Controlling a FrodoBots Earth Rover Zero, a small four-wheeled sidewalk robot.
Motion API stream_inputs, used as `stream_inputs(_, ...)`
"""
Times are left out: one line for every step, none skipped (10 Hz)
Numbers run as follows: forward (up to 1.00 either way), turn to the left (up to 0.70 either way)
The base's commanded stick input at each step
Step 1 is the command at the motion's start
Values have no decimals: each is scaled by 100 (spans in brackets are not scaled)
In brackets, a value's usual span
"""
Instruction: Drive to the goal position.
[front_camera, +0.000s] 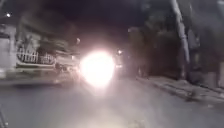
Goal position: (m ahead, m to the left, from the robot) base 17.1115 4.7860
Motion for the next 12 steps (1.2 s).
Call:
stream_inputs(70, -35)
stream_inputs(70, -35)
stream_inputs(70, -35)
stream_inputs(70, -35)
stream_inputs(70, -35)
stream_inputs(70, -34)
stream_inputs(70, 0)
stream_inputs(70, 0)
stream_inputs(70, 0)
stream_inputs(70, 0)
stream_inputs(70, 0)
stream_inputs(70, 0)
